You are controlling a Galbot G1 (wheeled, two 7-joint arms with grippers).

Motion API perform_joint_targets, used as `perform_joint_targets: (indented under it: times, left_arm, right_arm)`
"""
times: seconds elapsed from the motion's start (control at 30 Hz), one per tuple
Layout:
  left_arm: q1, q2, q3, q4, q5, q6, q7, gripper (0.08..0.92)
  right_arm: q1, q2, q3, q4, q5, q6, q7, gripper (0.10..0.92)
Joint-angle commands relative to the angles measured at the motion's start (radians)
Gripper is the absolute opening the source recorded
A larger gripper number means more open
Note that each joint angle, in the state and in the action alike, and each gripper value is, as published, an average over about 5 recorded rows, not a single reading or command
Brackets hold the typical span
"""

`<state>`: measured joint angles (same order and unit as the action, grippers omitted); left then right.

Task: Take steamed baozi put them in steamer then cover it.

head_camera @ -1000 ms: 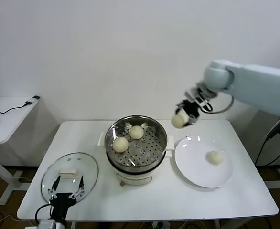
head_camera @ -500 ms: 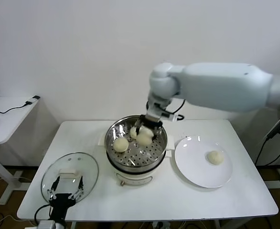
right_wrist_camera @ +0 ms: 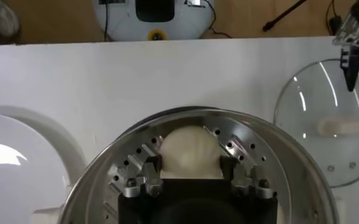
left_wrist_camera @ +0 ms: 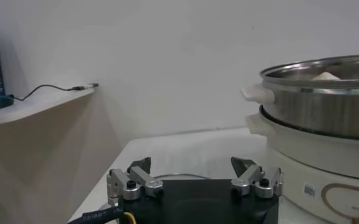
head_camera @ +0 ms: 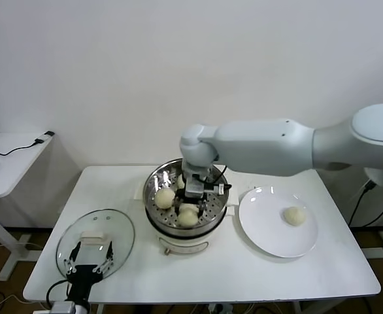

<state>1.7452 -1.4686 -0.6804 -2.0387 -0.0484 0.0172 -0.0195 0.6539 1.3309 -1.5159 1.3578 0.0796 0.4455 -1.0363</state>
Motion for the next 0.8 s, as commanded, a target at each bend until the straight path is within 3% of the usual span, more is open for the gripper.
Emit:
perform_joint_targets:
  times: [0.03,0.13,0.43,0.63,0.8]
  left_arm:
    - [-0.001,0.001,0.002,-0.001,0.001,0.001,0.000,0.823]
    - [0.000,0.000,0.004,-0.005,0.003,0.002,0.001,0.823]
    - [0.005,-0.002,0.005,-0.017,0.006,0.003,0.001,0.823]
    - [0.009,-0.005,0.003,-0.033,0.010,0.008,0.003,0.823]
    - [0.012,-0.005,-0.002,-0.041,0.003,0.010,0.004,0.823]
  right_arm:
    - [-0.073,0.037,0.005,-0.065,-0.057,0.022,0.035,0.644]
    - [-0.072,0.045,0.010,-0.079,-0.061,0.030,0.037,0.651]
    - [0.024,0.023,0.024,-0.060,0.019,0.074,0.024,0.815]
    - [0.238,-0.075,-0.052,-0.041,0.232,0.084,-0.062,0.823]
    - [0.445,-0.215,-0.256,-0.078,0.508,-0.054,-0.177,0.823]
